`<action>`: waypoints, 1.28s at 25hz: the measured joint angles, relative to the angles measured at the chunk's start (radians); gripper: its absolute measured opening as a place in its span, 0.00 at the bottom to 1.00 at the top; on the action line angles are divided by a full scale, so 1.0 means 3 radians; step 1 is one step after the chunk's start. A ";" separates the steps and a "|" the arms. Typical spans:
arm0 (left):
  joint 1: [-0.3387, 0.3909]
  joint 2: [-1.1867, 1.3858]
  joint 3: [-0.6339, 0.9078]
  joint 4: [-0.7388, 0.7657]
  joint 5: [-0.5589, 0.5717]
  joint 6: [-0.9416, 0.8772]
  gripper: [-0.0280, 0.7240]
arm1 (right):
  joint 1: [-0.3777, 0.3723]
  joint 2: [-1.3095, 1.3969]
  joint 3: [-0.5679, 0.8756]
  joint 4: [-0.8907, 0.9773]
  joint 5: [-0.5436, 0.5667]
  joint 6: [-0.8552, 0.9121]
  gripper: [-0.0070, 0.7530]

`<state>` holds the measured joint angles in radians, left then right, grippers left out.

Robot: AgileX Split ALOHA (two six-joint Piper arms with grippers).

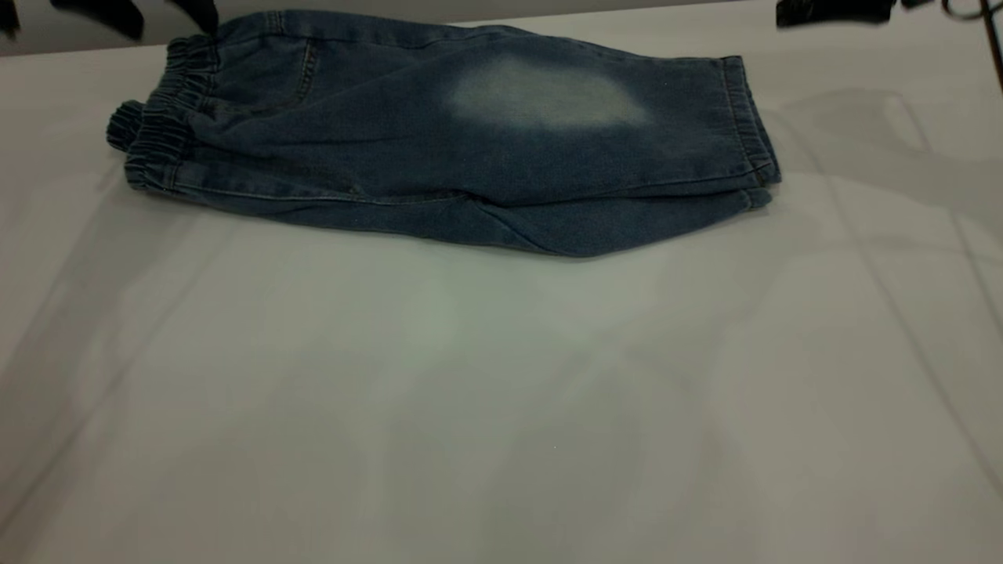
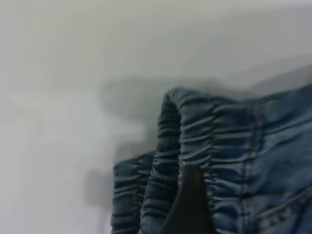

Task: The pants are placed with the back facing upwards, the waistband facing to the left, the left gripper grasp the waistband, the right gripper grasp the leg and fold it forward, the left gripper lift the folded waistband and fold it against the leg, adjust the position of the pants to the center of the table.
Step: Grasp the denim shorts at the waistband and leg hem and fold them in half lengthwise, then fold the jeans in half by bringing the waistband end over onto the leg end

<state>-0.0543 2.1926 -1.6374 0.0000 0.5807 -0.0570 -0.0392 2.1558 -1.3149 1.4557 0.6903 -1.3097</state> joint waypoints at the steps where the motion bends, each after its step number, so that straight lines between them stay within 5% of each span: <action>1: 0.0007 -0.0027 -0.0044 0.0000 0.0083 0.0000 0.79 | 0.0003 -0.0055 0.0000 -0.0013 0.0001 0.0003 0.64; 8: 0.0107 -0.0060 -0.0139 0.0442 0.0704 0.0038 0.79 | 0.0254 -0.0188 -0.0037 -0.0287 -0.0049 0.0211 0.64; 14: 0.0263 -0.0053 -0.0139 0.0526 0.0848 0.0190 0.79 | 0.0508 -0.0188 -0.0147 -0.0556 -0.0062 0.0442 0.64; 32: 0.0269 0.0595 -0.0138 -0.0075 0.0446 0.0798 0.79 | 0.0534 -0.0188 -0.0170 -0.0617 0.0035 0.0552 0.60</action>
<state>0.0263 2.3710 -1.6788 -0.0225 0.7144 0.1824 0.1210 2.0994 -1.3657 1.2707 0.7008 -1.1440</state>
